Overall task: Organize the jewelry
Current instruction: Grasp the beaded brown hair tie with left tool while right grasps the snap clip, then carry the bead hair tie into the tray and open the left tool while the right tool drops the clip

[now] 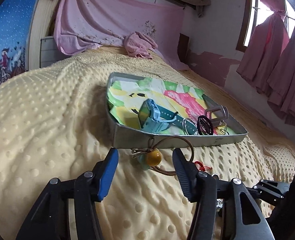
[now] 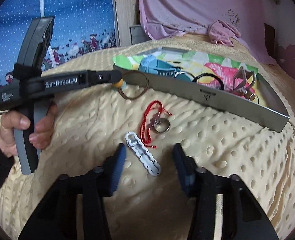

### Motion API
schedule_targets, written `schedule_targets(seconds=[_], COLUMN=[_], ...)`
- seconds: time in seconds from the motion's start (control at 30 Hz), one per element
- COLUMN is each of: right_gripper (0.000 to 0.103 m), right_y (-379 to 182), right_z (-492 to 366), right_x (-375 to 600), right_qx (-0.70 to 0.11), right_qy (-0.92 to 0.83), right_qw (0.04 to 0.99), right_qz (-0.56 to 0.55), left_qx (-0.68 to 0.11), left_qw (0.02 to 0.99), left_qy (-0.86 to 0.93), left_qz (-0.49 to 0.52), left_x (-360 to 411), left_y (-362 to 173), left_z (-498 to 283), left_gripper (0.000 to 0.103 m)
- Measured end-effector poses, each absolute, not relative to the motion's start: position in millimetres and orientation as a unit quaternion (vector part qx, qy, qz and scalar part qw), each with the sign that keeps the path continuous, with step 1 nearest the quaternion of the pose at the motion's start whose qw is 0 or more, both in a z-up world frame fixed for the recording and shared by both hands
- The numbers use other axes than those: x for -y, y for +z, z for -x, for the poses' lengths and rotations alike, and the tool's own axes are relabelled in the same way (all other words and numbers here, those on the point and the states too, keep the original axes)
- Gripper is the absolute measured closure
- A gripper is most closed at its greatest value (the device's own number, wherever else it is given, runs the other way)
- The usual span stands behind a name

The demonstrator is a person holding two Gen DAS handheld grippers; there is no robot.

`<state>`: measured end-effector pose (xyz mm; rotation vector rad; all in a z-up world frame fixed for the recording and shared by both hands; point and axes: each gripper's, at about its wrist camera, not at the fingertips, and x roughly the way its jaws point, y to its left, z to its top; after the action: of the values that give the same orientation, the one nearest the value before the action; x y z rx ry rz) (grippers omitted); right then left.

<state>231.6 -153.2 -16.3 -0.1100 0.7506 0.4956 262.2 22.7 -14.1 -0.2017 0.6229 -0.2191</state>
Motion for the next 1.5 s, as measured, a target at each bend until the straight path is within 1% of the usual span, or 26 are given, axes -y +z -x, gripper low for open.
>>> schedule_targets(seconds=[0.03,0.07,0.1,0.13,0.17,0.2,0.23,0.27,0.5,0.6,0.77,0.8,0.83,0.87,1.2,1.5], right_gripper=[0.069,0.070,0.071,0.072,0.073,0.075,0.080,0.081,0.081,0.087,0.089,0.091,0.097,0.099,0.100,0.100], right_y=[-17.0,-17.4,-17.9,-17.8,-18.1,-18.1,-18.1,-18.2,-17.2,-17.2,-18.5,-18.1,-18.1,-18.3,-11.2,5.1], right_z=[-232.2,-232.0,-232.1,-232.4,-233.4,-233.8,-235.1,-235.3,-232.8,-231.0,-229.7,-228.3,-227.6,-229.3,-213.0,-200.7], right_x=[153.5,153.6,154.5,156.3,157.6,159.9,160.3,161.9,172.5,176.7,182.4,182.8,183.7,184.6,189.4,190.8], right_qx=[-0.364,-0.364,-0.365,-0.365,-0.366,-0.366,-0.367,-0.367,-0.362,-0.367,-0.373,-0.375,-0.375,-0.376,-0.377,-0.347], right_qy=[0.236,0.234,0.229,0.226,0.223,0.216,0.210,0.207,0.189,0.180,0.173,0.174,0.174,0.175,0.207,0.223], right_qw=[0.899,0.900,0.901,0.902,0.902,0.904,0.905,0.906,0.912,0.912,0.911,0.911,0.910,0.910,0.903,0.910], right_qz=[0.054,0.055,0.054,0.053,0.052,0.049,0.047,0.045,0.032,0.024,0.011,0.010,0.009,0.007,-0.015,-0.028], left_qx=[-0.308,-0.313,-0.318,-0.323,-0.327,-0.326,-0.324,-0.320,-0.315,-0.309,-0.305,-0.306,-0.307,-0.307,-0.311,-0.330], left_qw=[0.940,0.937,0.935,0.932,0.931,0.931,0.932,0.932,0.932,0.934,0.936,0.935,0.935,0.936,0.936,0.931], left_qy=[-0.112,-0.120,-0.125,-0.130,-0.135,-0.137,-0.138,-0.142,-0.161,-0.161,-0.163,-0.163,-0.162,-0.161,-0.157,-0.149], left_qz=[0.098,0.098,0.097,0.096,0.095,0.093,0.091,0.090,0.077,0.074,0.071,0.070,0.067,0.066,0.047,0.041], left_x=[-21.2,-18.8,-16.6,-14.6,-12.7,-11.3,-11.0,-9.6,-0.1,1.9,4.6,5.8,7.4,8.3,19.6,27.7], left_y=[-15.0,-16.9,-18.5,-19.9,-21.6,-22.1,-22.1,-21.4,-23.4,-21.9,-21.6,-21.4,-21.2,-21.2,-14.1,-5.3], left_z=[-264.0,-266.9,-269.5,-271.7,-272.7,-271.9,-270.6,-268.4,-259.7,-252.3,-239.4,-237.4,-234.2,-231.8,-197.9,-187.9], left_gripper=[0.056,0.063,0.066,0.072,0.075,0.075,0.076,0.076,0.076,0.076,0.076,0.076,0.076,0.076,0.077,0.077])
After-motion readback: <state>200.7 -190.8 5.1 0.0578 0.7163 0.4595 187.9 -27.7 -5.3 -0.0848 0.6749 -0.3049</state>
